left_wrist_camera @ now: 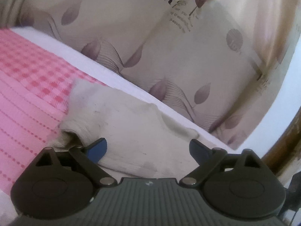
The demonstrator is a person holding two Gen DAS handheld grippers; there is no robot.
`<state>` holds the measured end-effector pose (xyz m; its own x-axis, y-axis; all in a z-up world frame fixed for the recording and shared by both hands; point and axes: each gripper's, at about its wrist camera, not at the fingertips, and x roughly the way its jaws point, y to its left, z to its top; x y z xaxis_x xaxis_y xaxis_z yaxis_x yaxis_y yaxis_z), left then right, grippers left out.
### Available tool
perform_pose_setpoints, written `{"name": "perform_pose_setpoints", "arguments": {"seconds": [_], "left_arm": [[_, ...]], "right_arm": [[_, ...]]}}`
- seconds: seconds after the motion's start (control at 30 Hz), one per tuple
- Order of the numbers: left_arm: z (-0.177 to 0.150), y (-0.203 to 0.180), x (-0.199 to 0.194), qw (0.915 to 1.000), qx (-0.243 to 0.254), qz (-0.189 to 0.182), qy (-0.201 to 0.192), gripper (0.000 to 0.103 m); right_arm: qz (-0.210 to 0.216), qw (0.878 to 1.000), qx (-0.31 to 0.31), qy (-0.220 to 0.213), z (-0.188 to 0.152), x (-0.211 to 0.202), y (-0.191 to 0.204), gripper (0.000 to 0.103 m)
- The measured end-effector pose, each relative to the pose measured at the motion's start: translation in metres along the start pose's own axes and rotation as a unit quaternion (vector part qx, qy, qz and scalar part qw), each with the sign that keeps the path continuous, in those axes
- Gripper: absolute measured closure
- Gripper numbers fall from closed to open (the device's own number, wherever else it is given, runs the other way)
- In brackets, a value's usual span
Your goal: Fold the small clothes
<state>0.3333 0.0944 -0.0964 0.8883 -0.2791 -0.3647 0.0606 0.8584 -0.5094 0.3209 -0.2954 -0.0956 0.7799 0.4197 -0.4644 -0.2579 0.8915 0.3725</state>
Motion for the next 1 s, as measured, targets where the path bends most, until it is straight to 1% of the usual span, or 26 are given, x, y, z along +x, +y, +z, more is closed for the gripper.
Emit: {"name": "perform_pose_setpoints", "arguments": {"seconds": [0.03,0.07,0.1,0.13,0.17,0.2,0.23,0.3,0.33,0.37,0.43,0.53,0.57,0.63,0.7,0.73,0.77,0.83,0.87,0.9,0.93,1.0], "left_arm": [[-0.001,-0.001,-0.004,0.9999,0.008,0.007,-0.007,0.008],[-0.002,-0.002,-0.008,0.9996,0.014,0.018,-0.017,0.006],[-0.003,-0.004,-0.013,0.9993,0.015,0.025,-0.025,0.004],[-0.002,-0.003,-0.015,0.9986,0.013,0.036,-0.035,0.002],[-0.001,-0.004,-0.019,0.9979,0.009,0.048,-0.043,0.002],[0.0,-0.003,-0.023,0.997,0.004,0.059,-0.05,0.001],[0.002,-0.001,-0.025,0.9959,-0.004,0.07,-0.058,0.001],[0.004,0.005,-0.026,0.9954,-0.023,0.074,-0.057,0.001],[0.004,0.006,-0.025,0.9954,-0.026,0.075,-0.054,0.0],[0.005,0.005,-0.026,0.9953,-0.022,0.077,-0.055,0.0],[0.004,0.0,-0.026,0.9949,-0.008,0.083,-0.056,0.0],[0.005,-0.003,-0.027,0.9945,-0.003,0.088,-0.056,0.0],[0.005,-0.001,-0.029,0.9945,-0.007,0.089,-0.055,0.0],[0.006,0.002,-0.031,0.9943,-0.019,0.09,-0.054,0.0],[0.006,0.004,-0.034,0.9935,-0.025,0.097,-0.052,0.0],[0.006,0.006,-0.035,0.9927,-0.028,0.108,-0.046,0.0],[0.005,0.009,-0.036,0.9914,-0.036,0.12,-0.038,0.0],[0.003,0.018,-0.041,0.9883,-0.068,0.132,-0.038,0.0],[0.002,0.023,-0.045,0.9873,-0.082,0.129,-0.045,0.0],[0.002,0.026,-0.05,0.986,-0.091,0.13,-0.052,0.0],[0.002,0.026,-0.053,0.9853,-0.091,0.134,-0.055,0.0],[0.001,0.024,-0.056,0.9868,-0.08,0.132,-0.047,0.001]], "right_arm": [[-0.002,1.0,-0.017,0.017,0.001,0.007,0.005,0.024],[-0.004,0.999,-0.025,0.032,0.001,0.012,0.009,0.044],[-0.009,0.998,-0.032,0.046,0.001,0.017,0.011,0.052],[-0.017,0.998,-0.041,0.051,0.0,0.02,0.013,0.06],[-0.023,0.997,-0.05,0.05,0.0,0.02,0.015,0.07],[-0.028,0.997,-0.057,0.047,0.001,0.019,0.016,0.075],[-0.038,0.996,-0.063,0.043,0.003,0.018,0.017,0.084],[-0.061,0.994,-0.078,0.034,0.006,0.016,0.016,0.086],[-0.062,0.994,-0.083,0.031,0.008,0.013,0.014,0.086],[-0.065,0.994,-0.088,0.029,0.01,0.011,0.012,0.086],[-0.085,0.991,-0.099,0.016,0.012,0.006,0.007,0.086],[-0.088,0.993,-0.079,0.013,0.014,0.0,-0.007,0.086],[-0.087,0.993,-0.077,0.016,0.014,0.0,-0.009,0.086],[-0.054,0.997,-0.047,0.029,0.014,0.002,-0.016,0.085],[-0.05,0.998,-0.019,0.026,0.014,0.0,-0.021,0.079],[-0.046,0.998,-0.013,0.032,0.014,0.003,-0.023,0.073],[-0.048,0.998,-0.015,0.035,0.013,0.005,-0.023,0.072],[-0.074,0.995,-0.032,0.052,0.011,0.013,-0.021,0.072],[-0.082,0.995,-0.032,0.057,0.011,0.017,-0.021,0.072],[-0.084,0.994,-0.034,0.053,0.011,0.018,-0.019,0.072],[-0.085,0.994,-0.05,0.055,0.011,0.02,-0.015,0.072],[-0.086,0.991,-0.087,0.054,0.009,0.021,-0.005,0.083]]}}
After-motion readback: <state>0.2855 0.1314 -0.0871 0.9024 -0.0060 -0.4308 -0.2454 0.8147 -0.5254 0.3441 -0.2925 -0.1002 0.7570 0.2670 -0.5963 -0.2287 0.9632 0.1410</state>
